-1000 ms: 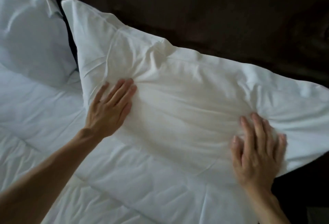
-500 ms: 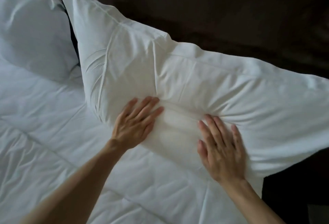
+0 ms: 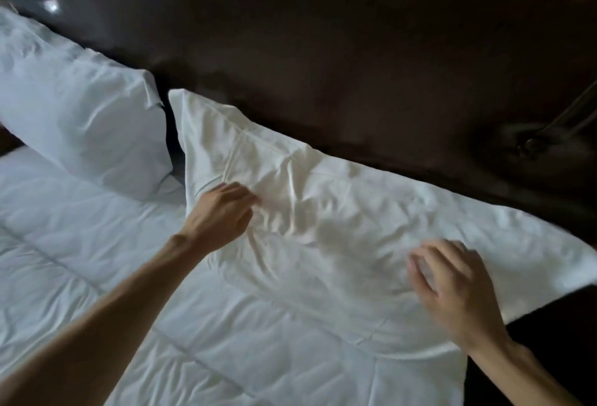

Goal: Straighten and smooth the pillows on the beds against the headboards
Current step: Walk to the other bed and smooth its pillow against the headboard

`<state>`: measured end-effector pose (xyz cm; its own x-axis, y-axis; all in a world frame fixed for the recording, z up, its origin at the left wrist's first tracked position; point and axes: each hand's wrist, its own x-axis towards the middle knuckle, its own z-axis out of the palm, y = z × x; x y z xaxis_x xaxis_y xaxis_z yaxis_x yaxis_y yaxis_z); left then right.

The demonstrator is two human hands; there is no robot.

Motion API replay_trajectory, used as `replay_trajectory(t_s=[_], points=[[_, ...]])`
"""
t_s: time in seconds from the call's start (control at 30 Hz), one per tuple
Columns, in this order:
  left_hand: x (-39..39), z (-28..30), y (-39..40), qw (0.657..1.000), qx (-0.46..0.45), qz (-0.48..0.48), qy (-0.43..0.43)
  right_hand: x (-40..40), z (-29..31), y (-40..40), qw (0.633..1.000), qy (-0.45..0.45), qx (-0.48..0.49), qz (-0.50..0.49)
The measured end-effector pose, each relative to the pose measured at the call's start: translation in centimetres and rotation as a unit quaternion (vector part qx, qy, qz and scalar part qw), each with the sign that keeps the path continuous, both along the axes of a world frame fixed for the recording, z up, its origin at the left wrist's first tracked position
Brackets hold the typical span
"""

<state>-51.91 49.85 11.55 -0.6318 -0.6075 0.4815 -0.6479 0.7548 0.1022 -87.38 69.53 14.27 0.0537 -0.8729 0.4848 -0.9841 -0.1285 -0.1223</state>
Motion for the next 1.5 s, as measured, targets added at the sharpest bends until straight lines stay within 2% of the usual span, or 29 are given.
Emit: replay_trajectory(t_s=[0.07, 0.13, 0.23, 0.3, 0.37, 0.47, 0.6, 0.8, 1.0, 1.13, 1.27, 1.43, 1.5], points=[[-2.8, 3.3, -1.7, 1.0, -0.001, 0.016, 0.011, 0.9, 2.3, -4.0, 0.999, -0.044, -0.018, -0.009], [-5.8, 5.1, -3.6, 0.999, 0.034, 0.009, -0.02, 1.5, 2.6, -7.9, 0.998, -0.058, -0.01, -0.026], [-8.4, 5.1, -6.0, 0.988, 0.09, 0.014, -0.124, 1.4, 1.1, -11.3, 0.994, -0.046, 0.063, -0.073], [-8.2, 4.2, -7.3, 0.978, 0.127, 0.025, -0.164, 0.4, 0.4, -11.1, 0.989, -0.037, 0.107, -0.091], [-7.2, 3.5, -8.7, 0.974, 0.124, 0.04, -0.184, -1.2, 0.1, -9.9, 0.989, -0.031, 0.115, -0.092], [-4.4, 3.1, -11.1, 0.979, 0.101, 0.063, -0.165, -4.1, -0.2, -8.3, 0.979, -0.054, 0.146, -0.128], [-1.5, 1.8, -13.2, 0.982, 0.061, 0.068, -0.167, -5.9, -0.9, -7.1, 0.979, -0.044, 0.13, -0.152], [-3.1, 0.5, -12.2, 0.989, 0.054, 0.119, -0.067, -5.2, -1.2, -7.0, 0.976, -0.05, 0.109, -0.182], [-2.9, 5.2, -12.9, 0.984, 0.074, 0.161, 0.038, -3.1, 2.4, -7.7, 0.948, -0.19, 0.066, -0.248], [-1.2, 9.2, -14.9, 0.986, 0.027, 0.159, 0.043, -1.7, 6.2, -9.8, 0.956, -0.201, 0.039, -0.212], [0.7, 10.0, -16.6, 0.986, 0.016, 0.164, 0.033, -0.1, 6.9, -11.9, 0.957, -0.209, 0.005, -0.2], [1.9, 5.6, -16.7, 0.975, 0.037, 0.22, -0.006, 1.4, 1.6, -13.5, 0.941, -0.274, 0.005, -0.196], [2.2, 3.5, -16.1, 0.974, 0.048, 0.221, -0.003, 1.2, 0.0, -13.6, 0.947, -0.255, 0.01, -0.193]])
